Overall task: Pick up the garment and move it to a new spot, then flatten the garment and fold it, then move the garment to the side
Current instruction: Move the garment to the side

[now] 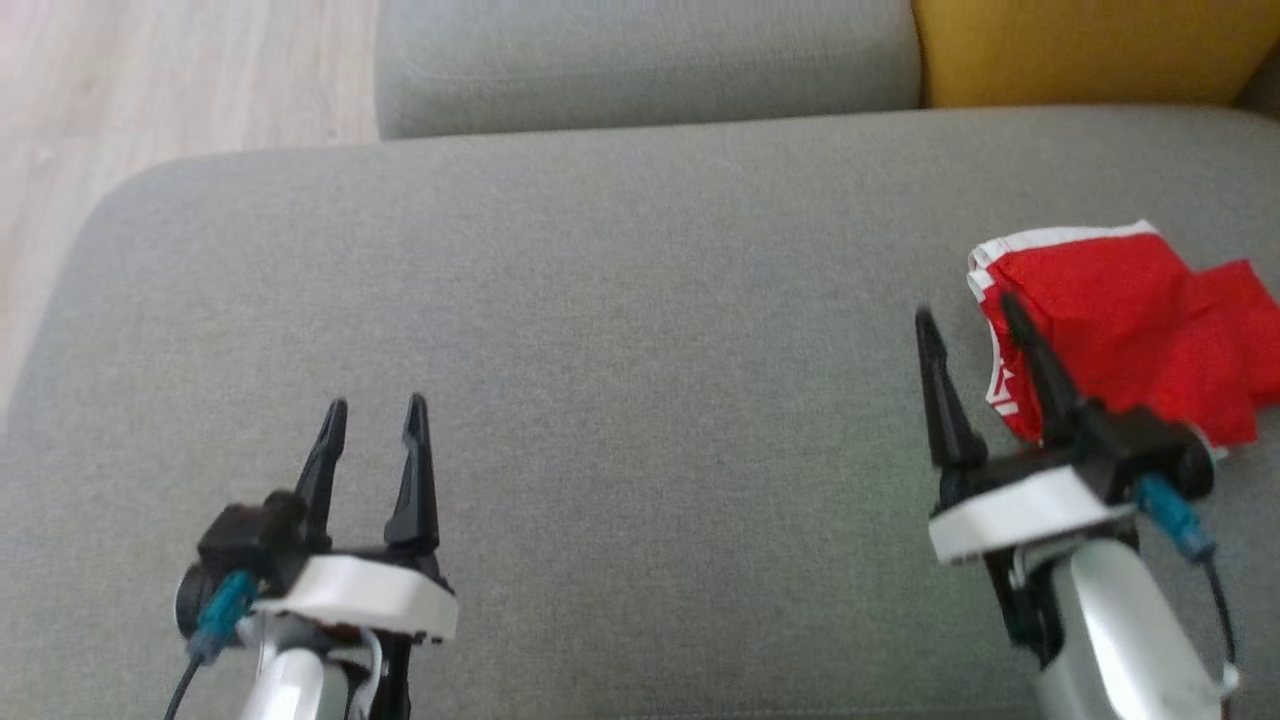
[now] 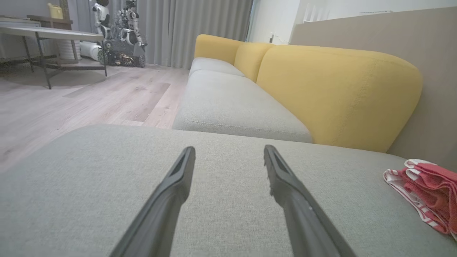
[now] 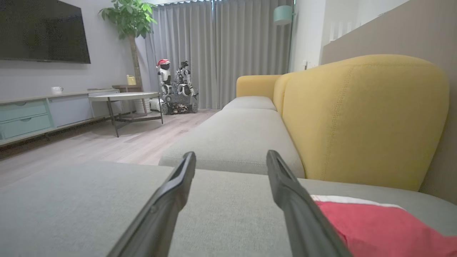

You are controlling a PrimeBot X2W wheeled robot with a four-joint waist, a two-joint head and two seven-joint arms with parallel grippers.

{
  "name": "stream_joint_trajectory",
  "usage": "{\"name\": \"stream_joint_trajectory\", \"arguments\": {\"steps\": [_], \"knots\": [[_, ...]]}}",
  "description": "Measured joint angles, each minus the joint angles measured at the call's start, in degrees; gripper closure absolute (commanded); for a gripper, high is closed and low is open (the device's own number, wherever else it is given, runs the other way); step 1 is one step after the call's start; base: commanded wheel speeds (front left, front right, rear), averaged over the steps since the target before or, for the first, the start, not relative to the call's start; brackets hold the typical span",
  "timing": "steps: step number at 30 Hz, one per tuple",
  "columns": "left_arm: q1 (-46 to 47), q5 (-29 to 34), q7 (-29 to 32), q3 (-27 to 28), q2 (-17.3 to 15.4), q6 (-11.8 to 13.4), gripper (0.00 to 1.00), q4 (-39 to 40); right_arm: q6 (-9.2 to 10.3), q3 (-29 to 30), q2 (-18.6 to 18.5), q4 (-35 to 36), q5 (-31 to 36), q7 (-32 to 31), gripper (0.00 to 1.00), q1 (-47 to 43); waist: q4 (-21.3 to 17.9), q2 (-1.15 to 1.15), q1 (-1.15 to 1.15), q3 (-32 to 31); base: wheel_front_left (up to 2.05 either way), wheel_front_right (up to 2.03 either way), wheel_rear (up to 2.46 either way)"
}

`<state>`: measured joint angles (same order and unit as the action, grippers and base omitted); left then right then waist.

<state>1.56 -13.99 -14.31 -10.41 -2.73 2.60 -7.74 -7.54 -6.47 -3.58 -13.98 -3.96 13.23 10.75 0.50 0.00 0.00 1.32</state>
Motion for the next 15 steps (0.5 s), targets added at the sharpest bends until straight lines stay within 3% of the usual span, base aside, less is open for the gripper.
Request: {"name": "stream_joint_trajectory", "arguments": {"steps": [15], "knots": [[-2.49,0.79,0.0,-0.09,-0.03,1.43,0.0,2.3,0.0,1.12,0.51,0.01,-0.8,0.98,0.0,-4.53,0.46,0.0,0.0,-1.2,0.0,0.0,0.0]]}}
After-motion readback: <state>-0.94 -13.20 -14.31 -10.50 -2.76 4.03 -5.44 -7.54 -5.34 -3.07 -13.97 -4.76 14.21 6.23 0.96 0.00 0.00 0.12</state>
